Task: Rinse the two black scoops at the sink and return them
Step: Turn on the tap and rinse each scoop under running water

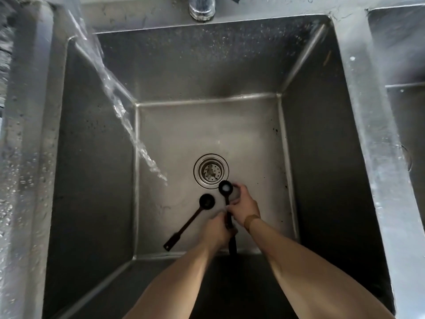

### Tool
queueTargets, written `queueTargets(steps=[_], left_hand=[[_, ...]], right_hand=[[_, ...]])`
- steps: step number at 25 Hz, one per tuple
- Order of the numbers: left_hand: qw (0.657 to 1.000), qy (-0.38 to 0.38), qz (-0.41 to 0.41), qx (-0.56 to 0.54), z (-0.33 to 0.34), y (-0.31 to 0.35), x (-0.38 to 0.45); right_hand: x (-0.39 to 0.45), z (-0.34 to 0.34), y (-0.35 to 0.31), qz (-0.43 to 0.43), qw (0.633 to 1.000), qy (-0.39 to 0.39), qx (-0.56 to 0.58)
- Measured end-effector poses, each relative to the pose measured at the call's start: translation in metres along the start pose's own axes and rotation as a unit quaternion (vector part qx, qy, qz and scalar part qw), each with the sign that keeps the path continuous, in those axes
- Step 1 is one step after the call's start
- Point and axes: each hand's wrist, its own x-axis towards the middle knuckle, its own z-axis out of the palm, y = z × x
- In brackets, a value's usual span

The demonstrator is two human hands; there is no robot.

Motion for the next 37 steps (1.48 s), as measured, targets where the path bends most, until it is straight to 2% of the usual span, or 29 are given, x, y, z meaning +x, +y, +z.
queueTargets(steps=[3, 6, 11, 16, 19, 22, 27, 32, 37], left_hand=[[0.999, -0.002, 0.018, -0.042, -0.001, 0.006, -0.004], [0.993, -0.015, 0.009, -0.119, -0.014, 0.015, -0.016], [0.968, -0.097, 0.007, -0.232, -0.063, 0.028, -0.054], [0.938, -0.09, 0.033, -0.334, -0.119, 0.035, -0.101], [0.933, -0.082, 0.055, -0.346, -0.15, 0.03, -0.124], [0.925, -0.049, 0.04, -0.374, -0.174, 0.021, -0.14], [0.918, -0.049, 0.031, -0.392, -0.205, -0.006, -0.167], [0.935, 0.019, 0.051, -0.351, -0.216, -0.046, -0.186], [0.933, 0.043, 0.046, -0.354, -0.215, -0.07, -0.198]], right_hand=[[-0.003, -0.007, -0.004, -0.002, 0.999, -0.017, 0.037], [-0.011, -0.02, -0.019, 0.013, 0.992, -0.029, 0.124], [-0.039, -0.053, -0.064, 0.001, 0.979, -0.025, 0.204], [-0.076, -0.081, -0.122, -0.026, 0.959, -0.054, 0.277], [-0.1, -0.087, -0.157, -0.047, 0.944, -0.086, 0.316], [-0.122, -0.081, -0.186, -0.063, 0.931, -0.119, 0.339], [-0.143, -0.054, -0.226, -0.079, 0.924, -0.142, 0.346], [-0.151, -0.022, -0.237, -0.067, 0.923, -0.167, 0.339], [-0.149, 0.005, -0.236, -0.036, 0.929, -0.161, 0.332]])
